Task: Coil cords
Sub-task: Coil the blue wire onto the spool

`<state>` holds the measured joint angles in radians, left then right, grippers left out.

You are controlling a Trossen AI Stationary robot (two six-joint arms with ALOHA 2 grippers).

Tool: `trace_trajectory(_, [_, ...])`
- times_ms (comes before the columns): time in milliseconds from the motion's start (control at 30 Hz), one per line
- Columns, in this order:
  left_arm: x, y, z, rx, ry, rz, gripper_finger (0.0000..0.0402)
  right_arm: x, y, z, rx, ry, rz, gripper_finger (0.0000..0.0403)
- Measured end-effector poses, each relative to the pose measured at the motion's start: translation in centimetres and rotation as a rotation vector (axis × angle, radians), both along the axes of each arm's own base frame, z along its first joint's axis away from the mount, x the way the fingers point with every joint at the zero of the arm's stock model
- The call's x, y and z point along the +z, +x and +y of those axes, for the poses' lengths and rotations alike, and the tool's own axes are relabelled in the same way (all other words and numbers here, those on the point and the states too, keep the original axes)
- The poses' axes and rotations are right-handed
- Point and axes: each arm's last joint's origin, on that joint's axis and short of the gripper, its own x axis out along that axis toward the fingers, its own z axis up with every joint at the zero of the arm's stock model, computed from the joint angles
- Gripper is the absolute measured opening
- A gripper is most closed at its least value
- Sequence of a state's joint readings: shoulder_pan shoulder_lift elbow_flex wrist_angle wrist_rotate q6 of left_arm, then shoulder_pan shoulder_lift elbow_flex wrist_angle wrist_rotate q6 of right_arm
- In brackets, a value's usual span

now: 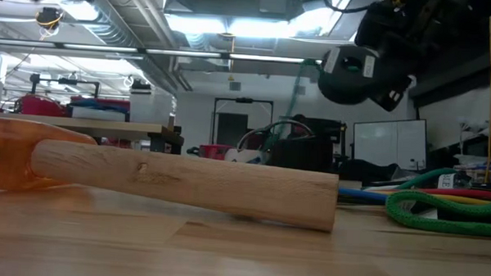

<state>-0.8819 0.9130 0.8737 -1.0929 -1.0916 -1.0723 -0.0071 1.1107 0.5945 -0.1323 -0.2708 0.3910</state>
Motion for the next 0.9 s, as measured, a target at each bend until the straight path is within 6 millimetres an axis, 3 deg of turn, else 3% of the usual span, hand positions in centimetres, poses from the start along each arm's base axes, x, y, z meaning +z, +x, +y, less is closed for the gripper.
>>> trace_trajectory(200, [-7.3,3.2,-2.2,0.013,-0.008,-0.202,0.0001,0.9,0.7,-0.2,-0.040,-0.040,-0.123,0.0005])
trace_trajectory(333, [-9.8,5.3,-2.4,0.018,-0.105,-0.349,0.0001,1.3,0.9,-0.3,-0.066,-0.081,-0.171,0.0005])
trace_trajectory(733, [-13.7,14.1,-0.7,-0.154,-0.194,-0.359,0.0002,1.4,1.0,-0.3,-0.077,-0.088,-0.189,0.0005])
trace_trajectory(900, [-13.6,18.6,0.3,-0.198,-0.017,-0.323,0.0002,1.5,1.0,-0.3,-0.073,-0.085,-0.193,0.0005])
